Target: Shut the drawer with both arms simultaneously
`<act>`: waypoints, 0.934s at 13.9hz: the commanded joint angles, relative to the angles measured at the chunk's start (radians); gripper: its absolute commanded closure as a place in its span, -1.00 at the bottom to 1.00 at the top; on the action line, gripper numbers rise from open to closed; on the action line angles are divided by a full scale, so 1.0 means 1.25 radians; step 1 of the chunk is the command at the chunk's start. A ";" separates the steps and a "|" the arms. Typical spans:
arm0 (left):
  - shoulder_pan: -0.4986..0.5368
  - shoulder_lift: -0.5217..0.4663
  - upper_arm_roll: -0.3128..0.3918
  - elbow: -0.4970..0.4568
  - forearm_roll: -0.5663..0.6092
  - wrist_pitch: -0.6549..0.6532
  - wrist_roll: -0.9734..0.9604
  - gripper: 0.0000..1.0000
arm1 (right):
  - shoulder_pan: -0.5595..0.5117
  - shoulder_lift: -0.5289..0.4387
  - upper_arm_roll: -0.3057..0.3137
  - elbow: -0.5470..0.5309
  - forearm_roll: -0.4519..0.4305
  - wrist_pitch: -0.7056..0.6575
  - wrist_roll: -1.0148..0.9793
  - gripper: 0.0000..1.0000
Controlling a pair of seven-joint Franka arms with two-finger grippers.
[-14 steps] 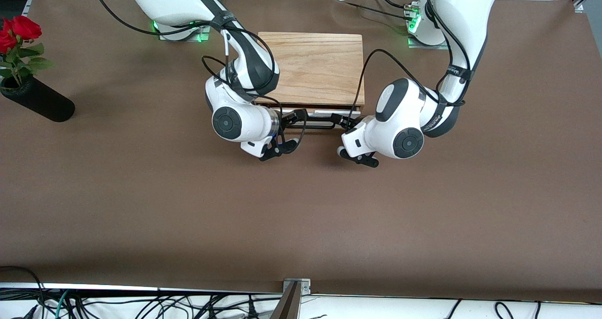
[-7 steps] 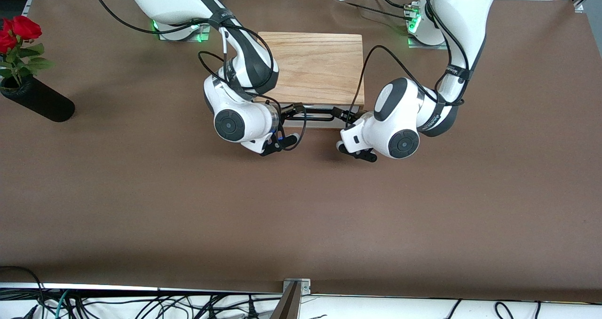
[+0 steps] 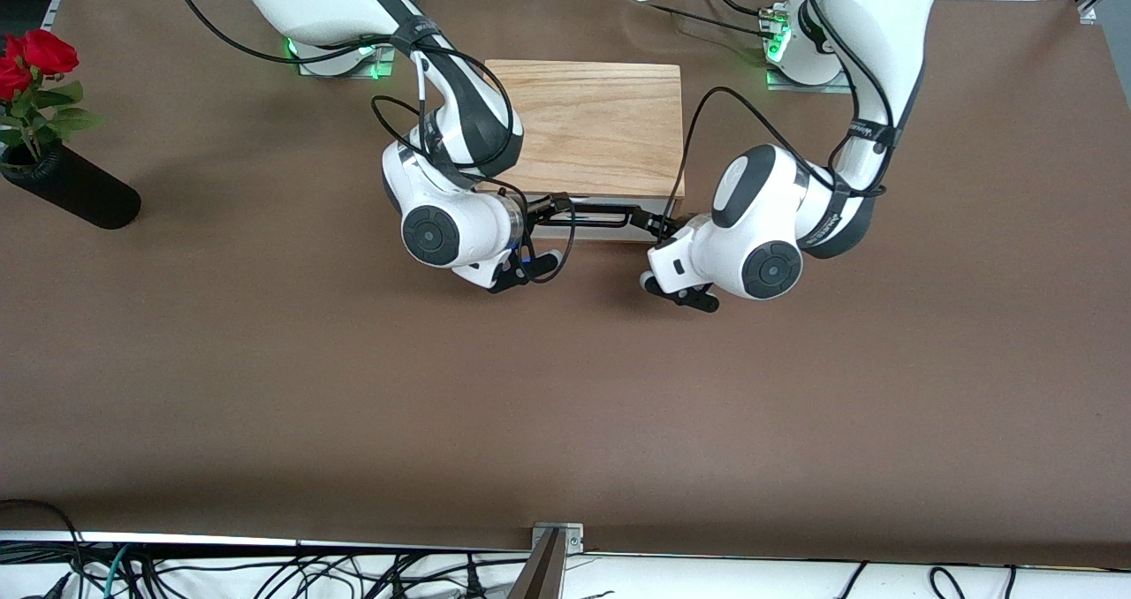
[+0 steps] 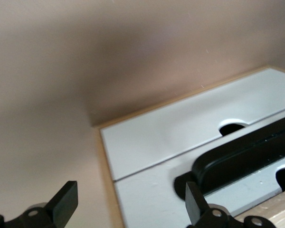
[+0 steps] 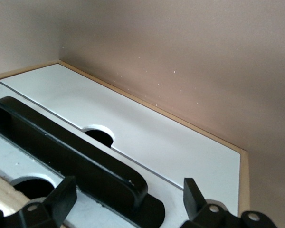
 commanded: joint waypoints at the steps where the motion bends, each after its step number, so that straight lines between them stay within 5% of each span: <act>1: 0.016 -0.025 0.004 0.051 0.055 -0.007 0.002 -1.00 | -0.003 -0.009 0.007 0.019 -0.001 0.020 -0.001 -1.00; 6: 0.073 -0.106 0.006 0.096 0.157 -0.006 0.007 -1.00 | -0.024 -0.011 -0.055 0.111 -0.005 0.051 -0.052 -1.00; 10: 0.166 -0.110 0.003 0.175 0.208 -0.009 0.005 -1.00 | -0.023 -0.017 -0.115 0.160 -0.182 0.059 -0.061 -1.00; 13: 0.169 -0.165 0.006 0.184 0.348 -0.012 -0.001 -1.00 | -0.023 -0.052 -0.211 0.162 -0.223 0.059 -0.061 -1.00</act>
